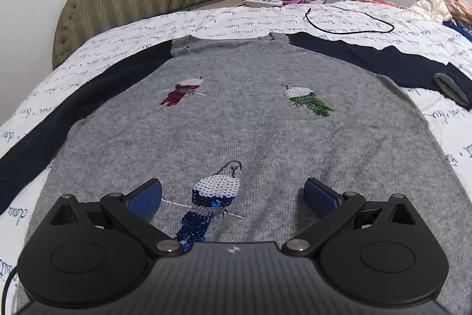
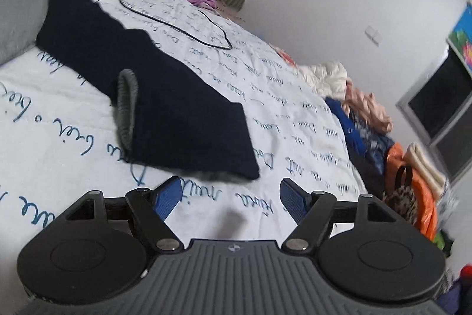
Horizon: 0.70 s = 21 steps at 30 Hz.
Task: Fold small clothes
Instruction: 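Reach the right tool to the navy sleeve's grey cuff and grasp it, then lift the sleeve with the right tool and fold it across the sweater body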
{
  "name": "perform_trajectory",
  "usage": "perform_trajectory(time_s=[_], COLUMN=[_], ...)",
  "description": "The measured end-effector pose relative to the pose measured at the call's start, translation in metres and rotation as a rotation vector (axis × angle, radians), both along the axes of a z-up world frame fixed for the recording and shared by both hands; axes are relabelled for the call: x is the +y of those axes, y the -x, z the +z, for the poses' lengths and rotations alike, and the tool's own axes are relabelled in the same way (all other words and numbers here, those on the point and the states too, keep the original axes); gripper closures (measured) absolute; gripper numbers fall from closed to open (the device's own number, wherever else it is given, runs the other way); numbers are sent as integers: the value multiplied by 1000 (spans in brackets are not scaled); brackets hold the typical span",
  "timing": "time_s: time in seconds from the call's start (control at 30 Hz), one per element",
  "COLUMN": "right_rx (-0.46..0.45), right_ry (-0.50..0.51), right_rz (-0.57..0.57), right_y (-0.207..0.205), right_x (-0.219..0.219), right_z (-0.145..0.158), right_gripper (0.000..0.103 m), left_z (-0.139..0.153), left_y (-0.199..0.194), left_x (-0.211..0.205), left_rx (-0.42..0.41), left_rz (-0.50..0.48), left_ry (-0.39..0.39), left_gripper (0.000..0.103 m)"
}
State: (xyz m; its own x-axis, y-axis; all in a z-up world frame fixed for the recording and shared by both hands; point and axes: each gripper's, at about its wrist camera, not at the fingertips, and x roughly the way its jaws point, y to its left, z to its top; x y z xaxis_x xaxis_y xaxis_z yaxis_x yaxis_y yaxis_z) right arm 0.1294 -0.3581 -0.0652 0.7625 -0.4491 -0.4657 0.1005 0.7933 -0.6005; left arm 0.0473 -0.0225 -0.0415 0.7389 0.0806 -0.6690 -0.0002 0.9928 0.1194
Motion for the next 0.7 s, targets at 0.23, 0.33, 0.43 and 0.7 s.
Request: perform_trajectory(time_s=[0.23, 0.33, 0.43, 0.7], right_rx=[-162, -138, -76, -63], right_ry=[-169, -167, -146, -194], right_rz=[75, 82, 124, 162], right_y=[-2, -11, -25, -39], right_x=[0, 1, 5, 21], right_z=[22, 24, 16, 22], right_gripper=[31, 31, 32, 93], left_z=[1, 0, 1, 15], left_y=[-1, -3, -2, -2], left_x=[4, 4, 0, 9], left_rx=[7, 17, 13, -2], left_rz=[20, 22, 11, 20], left_ry=[-6, 5, -7, -40], left_gripper=[0, 0, 0, 0])
